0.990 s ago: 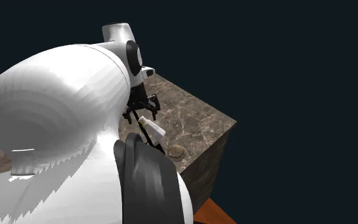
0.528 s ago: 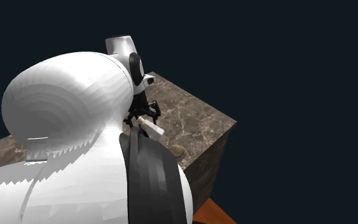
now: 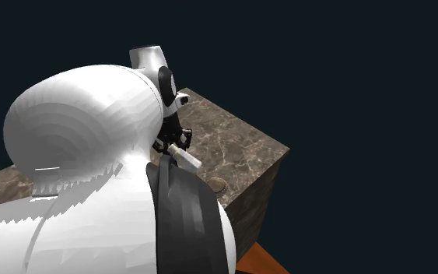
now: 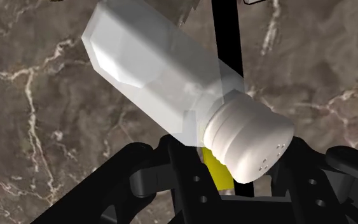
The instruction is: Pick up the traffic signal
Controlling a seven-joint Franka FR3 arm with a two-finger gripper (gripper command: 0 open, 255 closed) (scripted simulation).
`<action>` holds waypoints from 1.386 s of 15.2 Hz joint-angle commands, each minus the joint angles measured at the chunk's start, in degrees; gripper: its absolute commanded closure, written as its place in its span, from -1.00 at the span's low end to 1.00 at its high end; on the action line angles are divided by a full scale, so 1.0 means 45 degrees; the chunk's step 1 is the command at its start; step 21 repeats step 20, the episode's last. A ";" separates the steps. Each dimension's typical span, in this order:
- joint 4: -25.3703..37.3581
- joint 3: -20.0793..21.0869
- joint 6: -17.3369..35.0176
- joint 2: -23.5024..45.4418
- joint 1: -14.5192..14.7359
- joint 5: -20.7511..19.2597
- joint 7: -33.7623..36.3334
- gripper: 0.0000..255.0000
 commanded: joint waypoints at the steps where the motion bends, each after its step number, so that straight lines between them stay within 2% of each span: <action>1: -0.0008 -0.0003 -0.0003 0.0004 -0.0002 -0.0001 0.0001 1.00; 3: 0.0031 0.0003 -0.0022 0.0026 0.0001 -0.0004 0.0010 1.00; 18: 0.2268 -0.0038 -0.2556 -0.0292 -0.0017 0.0083 -0.0234 1.00; 21: 0.2294 -0.0038 -0.2582 -0.0292 -0.0017 0.0083 -0.0236 1.00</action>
